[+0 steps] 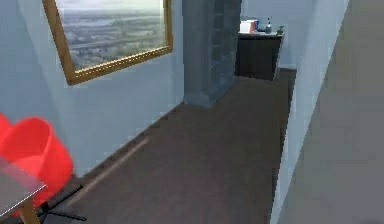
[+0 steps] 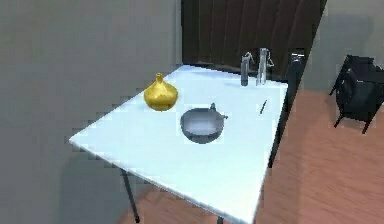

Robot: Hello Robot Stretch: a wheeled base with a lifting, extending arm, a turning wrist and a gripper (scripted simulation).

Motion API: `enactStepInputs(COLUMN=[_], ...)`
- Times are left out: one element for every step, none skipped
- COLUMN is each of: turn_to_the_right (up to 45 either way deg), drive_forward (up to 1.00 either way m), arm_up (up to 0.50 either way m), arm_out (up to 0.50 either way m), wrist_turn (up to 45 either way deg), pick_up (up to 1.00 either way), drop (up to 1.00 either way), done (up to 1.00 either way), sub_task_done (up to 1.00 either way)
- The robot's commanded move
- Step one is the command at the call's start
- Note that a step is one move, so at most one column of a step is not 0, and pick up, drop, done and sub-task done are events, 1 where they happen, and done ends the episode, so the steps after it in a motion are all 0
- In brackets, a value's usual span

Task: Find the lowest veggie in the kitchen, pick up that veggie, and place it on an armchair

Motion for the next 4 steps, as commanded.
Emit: enactStepInputs(turn_to_the_right=[0.0,27.0,0.0,0.0], drive_forward=[0.65,0.0,1.0,1.0], arm_up=[0.0,0.0,0.0,0.0], arm_out=[0.0,0.0,0.0,0.0], wrist_turn=[0.0,0.0,0.0,0.0], pick_up=[0.0,0.0,0.0,0.0], drop=[0.0,0.0,0.0,0.0], done=[0.0,0.0,0.0,0.0], sub_task_done=[0.0,0.0,0.0,0.0])
